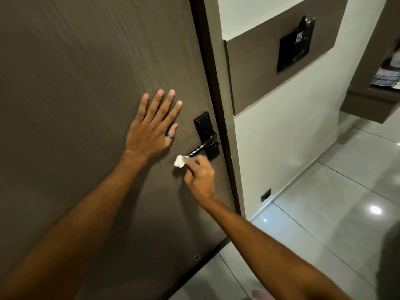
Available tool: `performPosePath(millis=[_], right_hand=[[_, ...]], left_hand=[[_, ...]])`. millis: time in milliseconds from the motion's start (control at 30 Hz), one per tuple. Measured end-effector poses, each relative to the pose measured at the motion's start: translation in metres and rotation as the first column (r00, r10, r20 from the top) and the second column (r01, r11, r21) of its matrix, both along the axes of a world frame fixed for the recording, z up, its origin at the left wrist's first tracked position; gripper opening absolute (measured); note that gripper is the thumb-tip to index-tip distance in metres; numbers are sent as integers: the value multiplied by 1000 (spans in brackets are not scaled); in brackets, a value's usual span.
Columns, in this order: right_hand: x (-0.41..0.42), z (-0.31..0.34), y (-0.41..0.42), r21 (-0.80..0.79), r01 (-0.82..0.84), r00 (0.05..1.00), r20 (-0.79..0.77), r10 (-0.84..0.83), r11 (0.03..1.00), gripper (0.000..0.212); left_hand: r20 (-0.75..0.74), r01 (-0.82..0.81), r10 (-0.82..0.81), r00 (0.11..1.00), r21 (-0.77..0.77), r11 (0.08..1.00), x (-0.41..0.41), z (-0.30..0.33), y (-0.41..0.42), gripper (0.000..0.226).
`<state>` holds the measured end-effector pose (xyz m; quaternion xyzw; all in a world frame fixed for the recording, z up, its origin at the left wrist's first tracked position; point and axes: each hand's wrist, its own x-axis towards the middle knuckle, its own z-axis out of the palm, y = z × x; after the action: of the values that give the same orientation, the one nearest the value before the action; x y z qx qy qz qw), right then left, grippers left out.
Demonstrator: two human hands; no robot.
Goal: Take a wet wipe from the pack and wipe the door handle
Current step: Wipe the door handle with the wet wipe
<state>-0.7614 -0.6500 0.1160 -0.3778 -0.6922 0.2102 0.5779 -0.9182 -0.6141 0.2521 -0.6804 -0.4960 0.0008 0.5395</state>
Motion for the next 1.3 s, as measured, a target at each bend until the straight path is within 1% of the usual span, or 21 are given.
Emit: performPosePath(millis=[33,100,167,233,333,400,433,500,600,733,800,900,967,1000,1100,1167,1200,1300], right_hand=[[-5,1,-6,49,-38,998,52,36,998,17],[-7,2,-11,64,-131,987,107,124,989,23],[2,-1,-11,33,-161,985,68,159,986,25],[20,-3,-4,-30,-104,994,-37,103,994,26],[52,3,24,-154,75,976,-192,-104,985,32],[63,10,48,-225,195,940,-234,-247,955,30],[65,12,58,-255,226,926,-244,-289,940,29],[64,13,69,-293,212,922,-255,-290,932,27],[55,9,71,-301,152,938,-256,-233,941,26],[43,2,55,-291,135,924,-308,-227,947,25],[35,-4,41,-246,80,946,-288,-152,966,24],[25,-9,22,-190,-50,980,-201,11,980,23],[27,-9,17,-168,-110,984,-155,84,980,23],[31,-8,17,-168,-107,985,-153,82,980,23],[53,-1,29,-208,34,976,-204,-77,978,26],[63,8,41,-218,93,973,-188,-136,971,29],[65,13,47,-209,92,982,-142,-124,974,31],[54,21,56,-217,13,997,76,4,976,33]], left_hand=[[1,11,-11,1000,5,1000,0,0,0,66],[0,27,-27,1000,10,1000,-1,-1,0,66],[-2,33,-33,999,15,999,-2,-1,1,65],[-8,26,-26,1000,27,999,-3,-2,1,65],[-22,29,-28,999,39,999,-4,-4,3,65],[-27,38,-36,999,54,998,-3,-4,4,65],[-21,44,-43,999,54,998,-3,-4,4,65],[-14,48,-47,999,49,998,-3,-4,3,65],[-4,47,-47,999,33,998,-3,-4,2,65],[-9,35,-35,999,37,999,-2,-3,2,66],[-9,33,-32,999,29,999,-2,-3,2,67],[-4,34,-34,999,10,999,-4,-2,1,68],[1,32,-32,999,-9,999,-4,-1,0,68],[1,34,-34,999,-7,999,-4,-1,0,68],[-7,40,-40,999,18,999,-3,-1,0,66],[-7,39,-39,999,24,999,-2,-1,0,65],[-4,44,-43,999,20,999,-1,-1,-1,65],[4,50,-50,999,-1,999,-1,0,-1,65]])
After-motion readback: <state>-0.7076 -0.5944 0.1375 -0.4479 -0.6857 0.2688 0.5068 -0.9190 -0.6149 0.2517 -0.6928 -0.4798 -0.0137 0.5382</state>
